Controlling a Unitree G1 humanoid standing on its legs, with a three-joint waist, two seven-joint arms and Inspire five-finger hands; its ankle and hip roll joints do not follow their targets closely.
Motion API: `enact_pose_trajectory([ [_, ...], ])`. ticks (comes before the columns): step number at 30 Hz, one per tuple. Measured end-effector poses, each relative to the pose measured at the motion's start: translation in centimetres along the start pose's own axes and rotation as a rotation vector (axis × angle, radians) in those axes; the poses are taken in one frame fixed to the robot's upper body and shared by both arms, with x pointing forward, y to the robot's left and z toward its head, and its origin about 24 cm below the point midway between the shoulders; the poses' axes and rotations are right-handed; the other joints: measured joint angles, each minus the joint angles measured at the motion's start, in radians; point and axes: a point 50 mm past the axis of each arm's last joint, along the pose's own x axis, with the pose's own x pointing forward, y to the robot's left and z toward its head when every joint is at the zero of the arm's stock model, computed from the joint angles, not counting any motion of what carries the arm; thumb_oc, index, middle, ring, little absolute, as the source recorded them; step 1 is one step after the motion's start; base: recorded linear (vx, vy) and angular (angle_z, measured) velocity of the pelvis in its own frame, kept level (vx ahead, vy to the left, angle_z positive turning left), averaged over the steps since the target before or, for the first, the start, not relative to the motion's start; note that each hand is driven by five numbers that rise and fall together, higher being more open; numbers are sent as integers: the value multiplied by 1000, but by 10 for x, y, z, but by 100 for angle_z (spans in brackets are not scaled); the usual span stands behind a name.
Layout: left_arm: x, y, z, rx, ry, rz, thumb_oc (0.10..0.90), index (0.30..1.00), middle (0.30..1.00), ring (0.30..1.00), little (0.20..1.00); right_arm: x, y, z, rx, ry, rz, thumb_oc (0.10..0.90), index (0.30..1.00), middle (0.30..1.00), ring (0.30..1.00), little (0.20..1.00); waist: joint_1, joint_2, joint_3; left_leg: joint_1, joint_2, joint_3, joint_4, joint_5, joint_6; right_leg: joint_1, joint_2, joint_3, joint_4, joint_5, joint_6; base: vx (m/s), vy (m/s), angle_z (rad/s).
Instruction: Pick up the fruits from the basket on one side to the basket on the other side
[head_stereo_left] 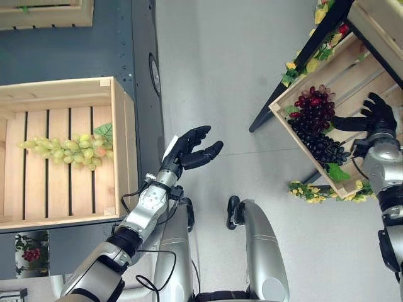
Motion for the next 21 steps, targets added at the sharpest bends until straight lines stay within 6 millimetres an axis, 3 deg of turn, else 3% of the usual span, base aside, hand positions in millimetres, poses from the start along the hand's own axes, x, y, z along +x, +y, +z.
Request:
enact_pose_trajectory([
  [3,2,0,8,37,-56,42,800,900,900,900,900,-21,37,-17,19,-32,146,800,900,900,900,900,-1,0,0,18,-2,2,-13,2,-3,16,-8,-5,0,-9,-2,12,12,8],
  [5,3,2,17,61,-119,82,800,900,900,900,900,-41,67,-47,23,37,248,800,900,900,900,900,0,2,0,36,-3,1,-25,4,-7,33,-14,-8,-1,-20,-8,42,1,12],
  [10,3,18,27,124,-184,204,800,900,900,900,900,-82,108,-103,99,229,317,800,900,900,900,900,8,9,0,92,-5,-3,-70,14,-21,91,-27,-30,-24,-29,-9,38,-9,13],
  [11,3,23,29,157,-194,232,800,900,900,900,900,-86,113,-107,101,244,329,800,900,900,900,900,9,10,0,99,-6,-3,-75,14,-22,97,-27,-30,-27,-30,-10,33,-14,4],
  [13,-3,47,36,344,-245,345,800,900,900,900,900,-94,124,-112,127,268,351,800,900,900,900,900,13,18,0,126,-9,-5,-93,20,-32,121,-31,-35,-33,-37,-14,65,1,5],
  [15,-9,71,41,425,-267,471,800,900,900,900,900,-99,126,-115,141,267,356,800,900,900,900,900,16,23,0,154,-17,-7,-112,23,-36,145,-43,-51,-35,-45,-16,71,20,9],
  [21,-29,121,59,391,-351,857,800,900,900,900,900,-108,122,-125,109,265,368,800,900,900,900,900,56,61,0,191,-39,-28,-161,42,-44,186,-68,-76,-52,-61,-20,60,53,16],
])
